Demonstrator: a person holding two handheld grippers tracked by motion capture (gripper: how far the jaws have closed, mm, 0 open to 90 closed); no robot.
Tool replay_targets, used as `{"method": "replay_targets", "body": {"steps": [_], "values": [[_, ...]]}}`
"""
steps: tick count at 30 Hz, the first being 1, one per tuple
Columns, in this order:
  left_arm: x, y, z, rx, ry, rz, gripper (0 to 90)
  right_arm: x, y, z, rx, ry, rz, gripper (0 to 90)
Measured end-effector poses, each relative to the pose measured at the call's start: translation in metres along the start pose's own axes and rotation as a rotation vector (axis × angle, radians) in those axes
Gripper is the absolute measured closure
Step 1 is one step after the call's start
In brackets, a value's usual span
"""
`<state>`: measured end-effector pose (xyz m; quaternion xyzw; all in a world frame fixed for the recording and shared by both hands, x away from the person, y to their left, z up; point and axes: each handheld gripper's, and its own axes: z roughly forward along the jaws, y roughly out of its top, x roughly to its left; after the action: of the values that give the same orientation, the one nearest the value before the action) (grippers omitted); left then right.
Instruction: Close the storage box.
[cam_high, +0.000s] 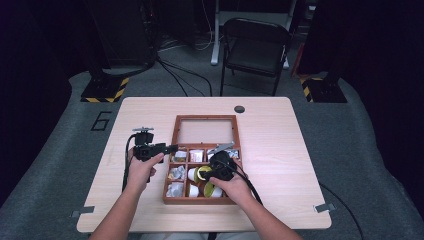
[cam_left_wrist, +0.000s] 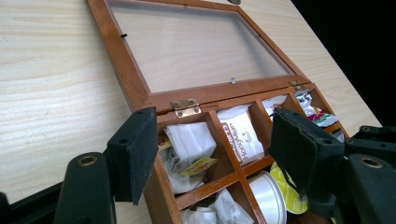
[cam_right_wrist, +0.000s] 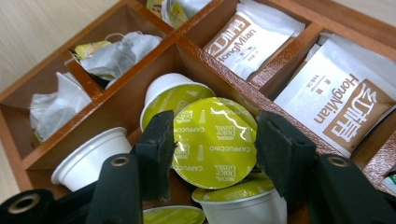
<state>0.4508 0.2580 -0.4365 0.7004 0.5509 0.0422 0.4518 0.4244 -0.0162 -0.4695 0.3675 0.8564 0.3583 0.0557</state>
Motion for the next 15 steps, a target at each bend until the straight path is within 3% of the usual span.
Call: {"method": "replay_targets", "body": {"steps": [3,6,15], "values": [[0.0004,-0.0002,0.0004,0.000,0.000,0.003,32.5,0.0013,0.0001,-0.0019,-0.004,-0.005,0.014,40.0],[0.0002,-0.0007,0.0013,-0.001,0.003,-0.002,32.5,0.0007,-0.0025,0.0008,0.036,-0.006,0.014,34.8],[0.0004,-0.0015,0.0021,-0.002,-0.002,-0.016,32.4,0.0044,-0.0045,0.0069,0.046,-0.018,-0.019,32.3]]}}
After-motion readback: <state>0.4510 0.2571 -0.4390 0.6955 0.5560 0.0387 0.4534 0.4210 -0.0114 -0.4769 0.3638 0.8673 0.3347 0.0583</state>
